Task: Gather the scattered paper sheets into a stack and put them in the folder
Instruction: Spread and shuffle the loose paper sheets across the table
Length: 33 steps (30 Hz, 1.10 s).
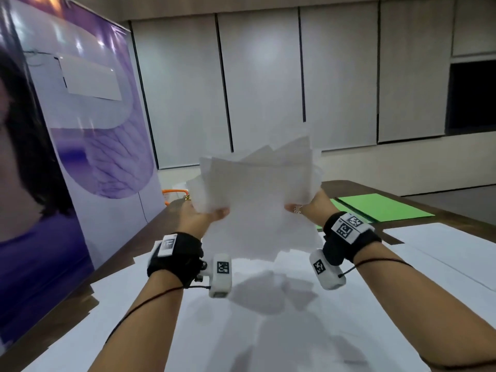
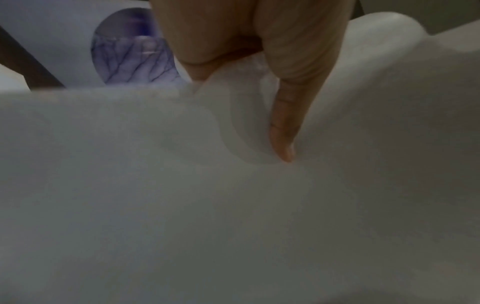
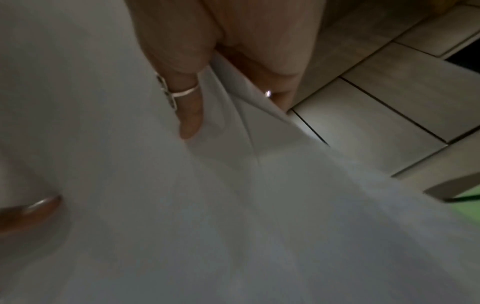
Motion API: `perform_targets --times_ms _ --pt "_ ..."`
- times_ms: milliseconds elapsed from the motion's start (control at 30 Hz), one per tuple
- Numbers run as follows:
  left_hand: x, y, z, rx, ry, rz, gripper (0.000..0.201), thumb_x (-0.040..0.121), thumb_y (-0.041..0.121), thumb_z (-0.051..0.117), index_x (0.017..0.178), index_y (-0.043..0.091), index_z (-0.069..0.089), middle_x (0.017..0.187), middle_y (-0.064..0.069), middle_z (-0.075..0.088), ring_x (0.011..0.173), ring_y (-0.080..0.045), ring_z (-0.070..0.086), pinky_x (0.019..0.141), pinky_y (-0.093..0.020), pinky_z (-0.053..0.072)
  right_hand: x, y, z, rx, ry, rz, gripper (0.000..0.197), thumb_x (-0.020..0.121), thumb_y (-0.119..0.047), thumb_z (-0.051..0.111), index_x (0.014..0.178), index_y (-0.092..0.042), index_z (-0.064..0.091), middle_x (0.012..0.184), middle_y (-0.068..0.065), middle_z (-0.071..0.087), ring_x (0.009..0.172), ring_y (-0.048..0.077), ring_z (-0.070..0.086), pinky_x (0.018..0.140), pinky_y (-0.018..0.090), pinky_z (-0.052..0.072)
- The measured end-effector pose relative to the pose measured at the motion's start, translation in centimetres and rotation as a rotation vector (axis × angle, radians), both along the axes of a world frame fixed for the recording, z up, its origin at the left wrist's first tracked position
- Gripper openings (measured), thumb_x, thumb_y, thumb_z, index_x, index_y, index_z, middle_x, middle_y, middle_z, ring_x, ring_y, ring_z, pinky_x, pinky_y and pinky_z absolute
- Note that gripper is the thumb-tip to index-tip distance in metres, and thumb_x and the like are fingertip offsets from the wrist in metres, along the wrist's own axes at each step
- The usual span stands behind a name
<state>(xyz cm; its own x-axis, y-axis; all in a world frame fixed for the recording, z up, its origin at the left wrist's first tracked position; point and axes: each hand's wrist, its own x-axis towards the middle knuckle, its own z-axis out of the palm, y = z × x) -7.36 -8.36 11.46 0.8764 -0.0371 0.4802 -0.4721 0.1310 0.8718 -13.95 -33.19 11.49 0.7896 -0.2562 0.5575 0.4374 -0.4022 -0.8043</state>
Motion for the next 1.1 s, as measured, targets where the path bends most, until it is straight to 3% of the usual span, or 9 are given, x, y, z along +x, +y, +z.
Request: perform_targets --times_ms 133,233,267,300,333,433,667,833,1100 --pt "-0.4 -0.5 0.5 -0.026 0.048 -0.053 0.039 0.056 0.002 0.085 0.087 0.014 0.065 0.092 -0.012 0.070 0.084 -0.027 0.067 0.088 -0.048 0.052 0.4 -0.4 -0.4 0.235 -0.053 0.006 0.018 0.070 0.009 0.075 0.082 -0.002 0.068 0.067 -0.008 0.069 0.059 -0.003 0.063 0.069 0.025 0.051" --pt "-0.7 -0.4 1.0 0.041 0.013 -0.056 0.048 0.065 0.018 0.084 0.102 0.006 0.057 0.098 -0.028 0.059 0.077 -0.032 0.064 0.083 -0.044 0.052 0.1 -1.0 0.1 0.429 -0.104 0.108 0.026 0.071 0.005 0.075 0.095 0.002 0.067 0.071 -0.004 0.072 0.065 0.009 0.068 0.062 0.020 0.053" --pt "-0.6 -0.6 0.8 0.088 -0.009 -0.034 0.049 0.069 0.024 0.082 0.105 0.004 0.056 0.117 -0.009 0.040 0.082 -0.033 0.063 0.083 -0.044 0.051 0.1 -1.1 0.2 0.440 -0.102 0.138 0.029 0.072 0.003 0.074 0.100 0.004 0.066 0.074 -0.001 0.073 0.066 0.011 0.068 0.061 0.021 0.053" --pt "-0.6 -0.7 0.6 0.114 -0.028 -0.019 0.050 0.070 0.030 0.081 0.107 0.007 0.058 0.093 -0.022 0.063 0.087 -0.030 0.065 0.083 -0.041 0.051 0.0 -1.0 0.4 0.438 -0.085 0.166 0.031 0.075 0.000 0.073 0.104 0.006 0.064 0.079 0.002 0.073 0.068 0.012 0.069 0.061 0.020 0.052" --pt "-0.6 -1.0 0.4 0.111 -0.048 -0.027 0.046 0.071 0.030 0.080 0.107 0.008 0.061 0.093 0.000 0.065 0.090 -0.023 0.067 0.083 -0.037 0.051 0.1 -1.0 0.5 0.418 -0.056 0.198 0.036 0.076 -0.003 0.073 0.109 0.006 0.062 0.086 0.005 0.072 0.072 0.013 0.069 0.061 0.020 0.052" --pt "-0.9 -1.9 0.3 0.114 -0.087 0.030 0.028 0.079 0.016 0.073 0.105 0.009 0.064 0.096 -0.001 0.068 0.079 0.002 0.066 0.073 -0.015 0.049 0.1 -1.1 1.0 0.280 0.025 0.273 0.052 0.073 -0.008 0.076 0.120 -0.005 0.055 0.106 0.007 0.069 0.092 0.014 0.068 0.072 0.021 0.054" --pt "-1.4 -3.9 0.4 0.079 -0.109 0.136 0.034 0.082 0.009 0.069 0.113 0.001 0.058 0.098 -0.004 0.064 0.098 -0.025 0.065 0.077 -0.020 0.046 0.4 -0.3 -0.3 0.304 0.001 0.070 0.032 0.079 0.007 0.068 0.109 0.005 0.058 0.094 0.010 0.067 0.066 0.005 0.067 0.068 0.021 0.056" --pt "-2.4 -3.5 2.3 0.005 -0.181 0.282 0.079 0.064 0.026 0.086 0.126 0.012 0.039 0.104 0.005 0.058 0.091 -0.007 0.058 0.072 -0.001 0.039 -0.5 -0.4 1.1 0.250 -0.048 0.110 0.042 0.078 -0.004 0.072 0.118 -0.007 0.056 0.104 0.003 0.068 0.086 0.008 0.067 0.076 0.022 0.052" --pt "-3.4 -4.0 4.4 0.062 -0.212 0.236 0.062 0.069 0.020 0.082 0.120 0.008 0.048 0.105 -0.006 0.066 0.094 -0.020 0.065 0.088 -0.034 0.053 -1.5 0.7 2.1 0.241 -0.034 0.082 0.042 0.074 0.008 0.071 0.110 -0.007 0.055 0.105 0.012 0.064 0.096 0.027 0.063 0.090 0.040 0.051"
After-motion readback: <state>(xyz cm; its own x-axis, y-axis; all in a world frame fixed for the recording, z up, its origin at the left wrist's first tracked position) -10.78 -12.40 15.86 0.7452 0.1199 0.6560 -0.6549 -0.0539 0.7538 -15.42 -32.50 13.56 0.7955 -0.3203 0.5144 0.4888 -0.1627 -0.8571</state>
